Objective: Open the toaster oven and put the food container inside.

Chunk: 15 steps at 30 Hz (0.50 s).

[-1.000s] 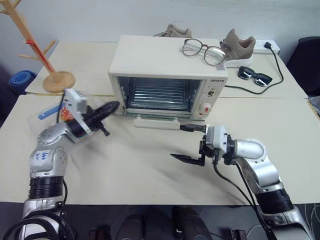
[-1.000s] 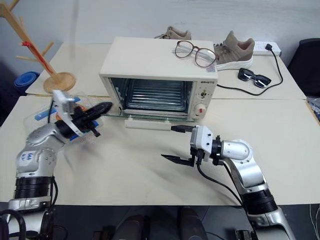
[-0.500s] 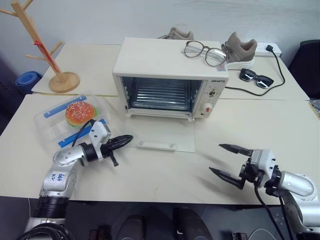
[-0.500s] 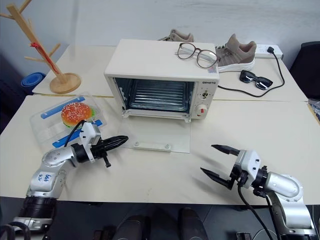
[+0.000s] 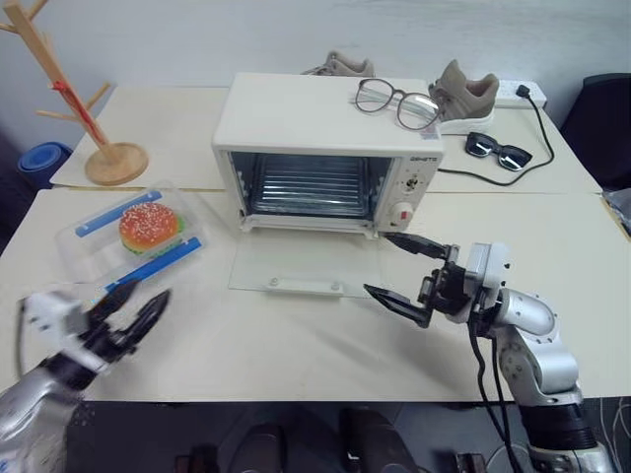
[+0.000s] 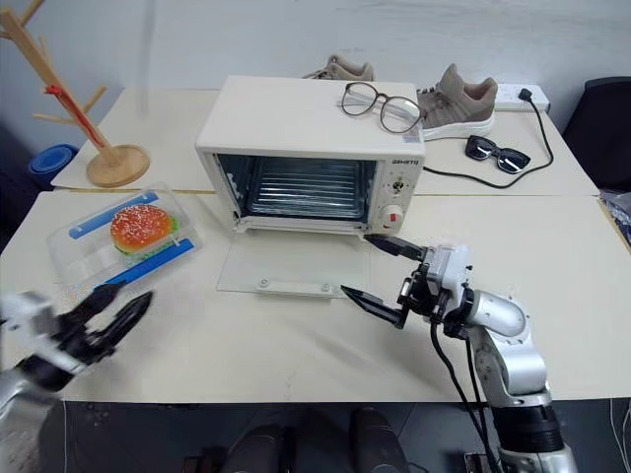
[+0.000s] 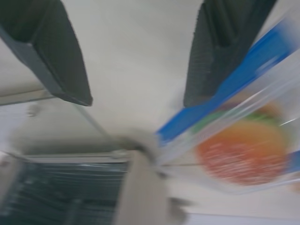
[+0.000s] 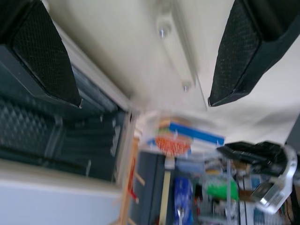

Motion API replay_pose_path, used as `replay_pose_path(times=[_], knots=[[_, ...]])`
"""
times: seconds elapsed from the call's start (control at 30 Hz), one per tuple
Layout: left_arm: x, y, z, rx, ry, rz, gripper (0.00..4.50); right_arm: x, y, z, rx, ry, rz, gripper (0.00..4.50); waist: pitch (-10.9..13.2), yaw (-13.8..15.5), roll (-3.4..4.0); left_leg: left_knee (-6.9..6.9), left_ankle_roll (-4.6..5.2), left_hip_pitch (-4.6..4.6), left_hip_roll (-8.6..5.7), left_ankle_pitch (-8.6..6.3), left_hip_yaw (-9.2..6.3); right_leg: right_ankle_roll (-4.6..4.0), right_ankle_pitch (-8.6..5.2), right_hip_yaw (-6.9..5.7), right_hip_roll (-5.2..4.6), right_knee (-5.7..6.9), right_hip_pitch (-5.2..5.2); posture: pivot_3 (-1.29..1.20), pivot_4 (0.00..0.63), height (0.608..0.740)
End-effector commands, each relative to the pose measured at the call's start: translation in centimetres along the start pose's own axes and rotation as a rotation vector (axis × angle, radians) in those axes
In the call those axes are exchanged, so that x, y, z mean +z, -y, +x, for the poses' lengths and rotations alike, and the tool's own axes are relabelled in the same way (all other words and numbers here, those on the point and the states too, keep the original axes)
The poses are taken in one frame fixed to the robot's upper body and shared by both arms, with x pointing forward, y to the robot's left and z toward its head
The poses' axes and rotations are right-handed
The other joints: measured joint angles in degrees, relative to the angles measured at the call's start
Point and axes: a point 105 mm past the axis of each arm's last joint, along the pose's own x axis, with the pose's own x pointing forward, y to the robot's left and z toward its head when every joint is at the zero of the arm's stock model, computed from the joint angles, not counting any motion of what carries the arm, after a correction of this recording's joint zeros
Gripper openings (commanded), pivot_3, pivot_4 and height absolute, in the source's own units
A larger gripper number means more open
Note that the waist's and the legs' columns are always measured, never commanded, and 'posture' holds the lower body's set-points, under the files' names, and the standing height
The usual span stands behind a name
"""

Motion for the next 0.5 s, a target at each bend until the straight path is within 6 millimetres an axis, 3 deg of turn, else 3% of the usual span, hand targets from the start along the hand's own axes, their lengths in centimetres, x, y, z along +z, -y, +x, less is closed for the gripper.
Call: replay_pose_path(times=[0.03, 0.13, 0.2, 0.27, 0.37, 0.5], knots=[[1.5, -4.1, -5.3, 0.258, 0.044, 0.003, 4.48, 1.5, -0.8, 1.4, 0.078, 0.069, -0.058, 4.5, 0.0, 0.0, -0.03, -0.01, 0.0, 0.01, 0.0, 0.0, -0.01, -0.01, -0.01, -0.02, 0.0, 0.0, 0.01, 0.0, 0.15, 0.74], [1.7, -6.7, -7.6, 0.426, 0.021, -0.051, 4.48, 1.3, -1.0, 1.6, 0.137, 0.074, -0.056, 4.5, 0.0, 0.5, -0.05, 0.01, 0.02, 0.0, -0.02, -0.01, -0.09, -0.04, -0.02, -0.1, -0.02, -0.05, 0.06, 0.0, 0.15, 0.74], [1.9, -7.6, -6.7, 0.481, -0.022, -0.103, 4.48, 1.2, -0.9, 1.4, 0.147, 0.069, -0.062, 4.5, 0.0, 1.5, -0.11, 0.04, 0.04, 0.01, -0.06, 0.0, -0.12, -0.04, -0.02, -0.13, -0.06, -0.04, 0.1, 0.0, 0.15, 0.74], [2.8, -7.7, -5.3, 0.463, -0.018, -0.114, 4.48, 1.1, -0.7, 1.3, 0.144, 0.065, -0.08, 4.5, -0.1, 1.8, -0.15, 0.09, 0.05, 0.01, -0.07, 0.01, -0.22, -0.04, -0.02, -0.2, -0.09, -0.04, 0.15, 0.0, 0.15, 0.74], [4.8, -7.6, -1.6, 0.366, -0.016, -0.136, 4.48, 0.8, -0.5, 1.0, 0.137, 0.053, -0.088, 4.5, -0.1, 2.1, -0.23, 0.08, 0.06, 0.0, -0.1, 0.02, -0.23, -0.05, -0.02, -0.2, -0.13, 0.0, 0.15, 0.0, 0.15, 0.74], [4.9, -8.6, 2.5, 0.329, -0.205, -0.175, 4.48, 0.4, -0.5, 0.9, 0.144, 0.036, -0.089, 4.5, -0.1, 1.3, -0.2, -0.02, 0.0, 0.0, -0.11, 0.03, -0.18, -0.06, -0.03, -0.17, -0.11, 0.05, 0.06, 0.0, 0.15, 0.74]])
